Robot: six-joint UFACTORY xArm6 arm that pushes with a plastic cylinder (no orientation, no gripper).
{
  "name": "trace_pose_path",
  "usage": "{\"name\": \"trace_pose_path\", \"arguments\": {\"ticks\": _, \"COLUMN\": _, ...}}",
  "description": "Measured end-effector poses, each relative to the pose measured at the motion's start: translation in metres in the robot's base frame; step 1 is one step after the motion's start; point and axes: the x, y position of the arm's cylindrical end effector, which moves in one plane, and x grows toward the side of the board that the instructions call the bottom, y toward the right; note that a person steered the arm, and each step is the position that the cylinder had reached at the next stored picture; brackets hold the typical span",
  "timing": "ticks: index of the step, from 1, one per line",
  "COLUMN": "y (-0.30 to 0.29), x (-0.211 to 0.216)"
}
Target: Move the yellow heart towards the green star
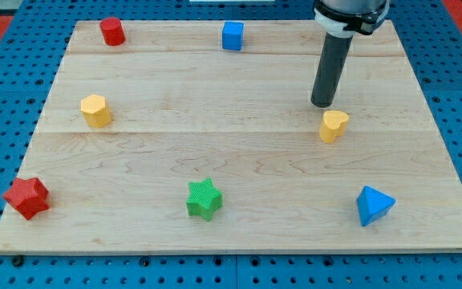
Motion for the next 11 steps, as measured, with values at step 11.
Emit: {"name": "trace_pose_path", "arguments": {"ticks": 11, "y": -0.140, "x": 0.081}}
